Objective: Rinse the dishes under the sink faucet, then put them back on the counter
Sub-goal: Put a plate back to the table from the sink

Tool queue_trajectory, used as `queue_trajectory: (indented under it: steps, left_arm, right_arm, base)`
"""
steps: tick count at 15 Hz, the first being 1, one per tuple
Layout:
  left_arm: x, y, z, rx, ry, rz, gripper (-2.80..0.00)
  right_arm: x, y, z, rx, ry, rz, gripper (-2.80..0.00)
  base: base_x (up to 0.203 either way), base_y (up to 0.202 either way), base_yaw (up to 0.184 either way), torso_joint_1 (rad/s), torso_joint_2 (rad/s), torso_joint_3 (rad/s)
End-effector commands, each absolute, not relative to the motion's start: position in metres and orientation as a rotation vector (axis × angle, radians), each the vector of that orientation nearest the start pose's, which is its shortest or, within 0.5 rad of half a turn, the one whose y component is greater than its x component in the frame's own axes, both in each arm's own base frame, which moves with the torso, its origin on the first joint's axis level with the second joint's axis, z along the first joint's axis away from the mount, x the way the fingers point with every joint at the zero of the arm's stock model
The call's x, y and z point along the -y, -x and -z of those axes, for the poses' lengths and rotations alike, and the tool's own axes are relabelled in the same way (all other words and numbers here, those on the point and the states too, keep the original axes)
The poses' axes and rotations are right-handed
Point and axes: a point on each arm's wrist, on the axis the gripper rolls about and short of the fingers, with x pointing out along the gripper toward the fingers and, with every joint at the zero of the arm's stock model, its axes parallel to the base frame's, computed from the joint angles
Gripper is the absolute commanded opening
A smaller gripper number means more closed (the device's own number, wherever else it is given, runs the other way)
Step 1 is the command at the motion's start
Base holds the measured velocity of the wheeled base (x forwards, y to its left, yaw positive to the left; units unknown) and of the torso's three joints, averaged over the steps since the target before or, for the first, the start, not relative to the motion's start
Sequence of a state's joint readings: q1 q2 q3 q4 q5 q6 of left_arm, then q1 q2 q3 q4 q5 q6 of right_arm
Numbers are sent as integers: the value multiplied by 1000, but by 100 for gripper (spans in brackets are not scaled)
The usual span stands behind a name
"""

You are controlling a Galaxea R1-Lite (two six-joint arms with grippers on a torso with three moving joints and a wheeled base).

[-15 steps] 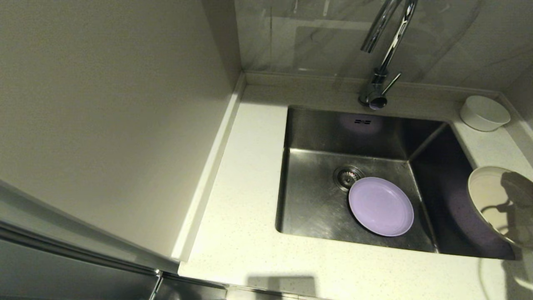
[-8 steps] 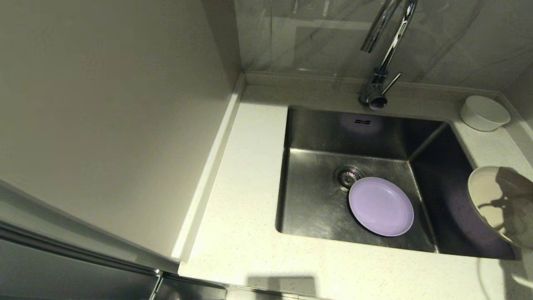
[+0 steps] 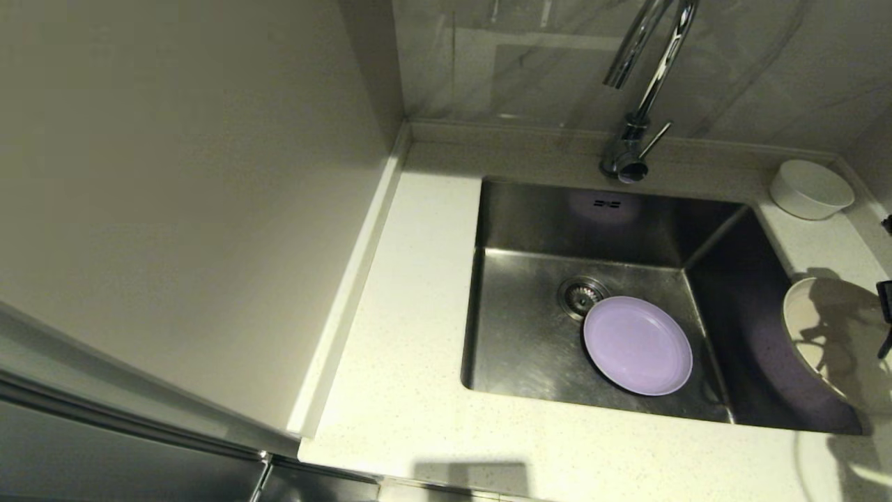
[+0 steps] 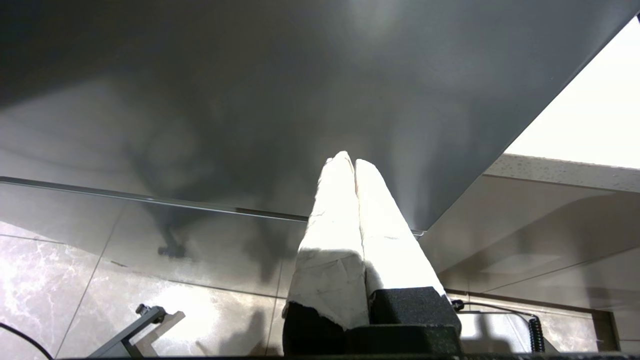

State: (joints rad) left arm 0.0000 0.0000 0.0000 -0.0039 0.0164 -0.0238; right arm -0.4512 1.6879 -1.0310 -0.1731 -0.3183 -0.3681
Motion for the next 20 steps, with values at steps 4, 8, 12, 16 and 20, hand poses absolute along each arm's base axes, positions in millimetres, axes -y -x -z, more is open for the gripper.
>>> queue_trajectory:
  steps: [4,8,12,16,20]
  left_arm:
    - [0,23,-76,6,25,-17,-280]
    - [0,23,-76,6,25,-17,-280]
    - [0,23,-76,6,25,-17,-280]
    - [0,23,-76,6,25,-17,-280]
    - [0,23,-76,6,25,-17,-280]
  right_arm:
    - [131,-266,-200,-656,309,603,-280]
    - [126,-262,-187,-797,292,549,-280]
    - [133,-277,-180,-805,282,551,-280]
    - [146,-305,-178,-761,285,565,-280]
    - [158,-330,-179,-699,294,585,-280]
  base:
    - [0,0,0,0,0,0]
    - [0,0,0,0,0,0]
    - [0,0,0,0,0,0]
    - [0,0,0,0,0,0]
    - [0,0,0,0,0,0]
